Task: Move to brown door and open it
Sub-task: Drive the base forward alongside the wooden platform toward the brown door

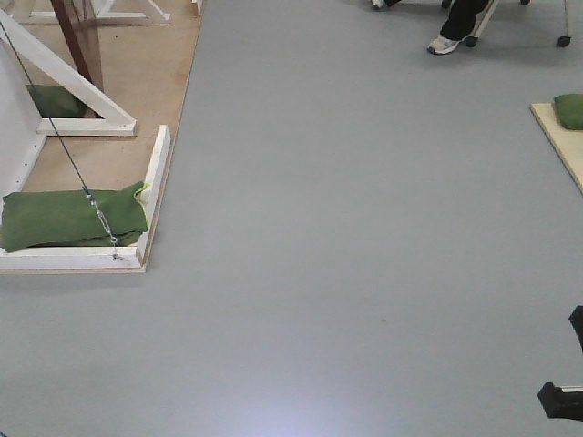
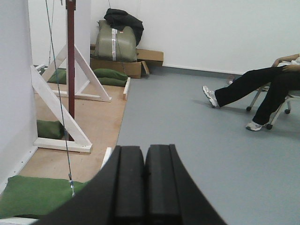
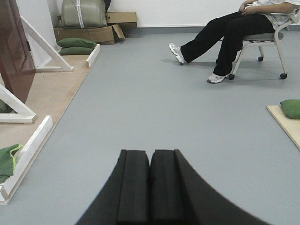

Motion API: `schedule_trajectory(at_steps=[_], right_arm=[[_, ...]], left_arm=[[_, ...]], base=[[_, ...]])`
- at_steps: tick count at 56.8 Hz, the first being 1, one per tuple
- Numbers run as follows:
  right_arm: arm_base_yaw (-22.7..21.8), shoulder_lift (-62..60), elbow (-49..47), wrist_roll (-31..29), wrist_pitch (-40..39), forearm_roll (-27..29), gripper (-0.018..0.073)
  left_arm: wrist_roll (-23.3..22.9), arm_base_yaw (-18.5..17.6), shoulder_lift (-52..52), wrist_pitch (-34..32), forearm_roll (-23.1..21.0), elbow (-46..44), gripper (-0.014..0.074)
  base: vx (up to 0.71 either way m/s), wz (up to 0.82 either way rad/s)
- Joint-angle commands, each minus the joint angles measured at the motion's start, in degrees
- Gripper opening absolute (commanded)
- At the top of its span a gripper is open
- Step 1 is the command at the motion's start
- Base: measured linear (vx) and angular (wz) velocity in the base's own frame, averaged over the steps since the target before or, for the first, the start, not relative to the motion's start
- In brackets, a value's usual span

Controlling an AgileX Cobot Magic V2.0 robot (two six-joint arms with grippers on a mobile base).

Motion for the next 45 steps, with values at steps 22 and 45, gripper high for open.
schedule_trajectory(at_steps=[22,45], right_arm=[[-0.1,-0.4,0.3,-0.6,-4.6,-0.4,0.0000],[-0.1,-0.4,0.3,-0.7,-4.7,-0.7,0.0000]], left_arm=[[-0.2,-0.3,-0.7,-4.5,0.1,-1.0,-0.0006],[-0.2,-0.3,-0.7,-4.5,0.1,-1.0,-0.0006]], base=[[0.00,0.00],[0.04,-0.01]])
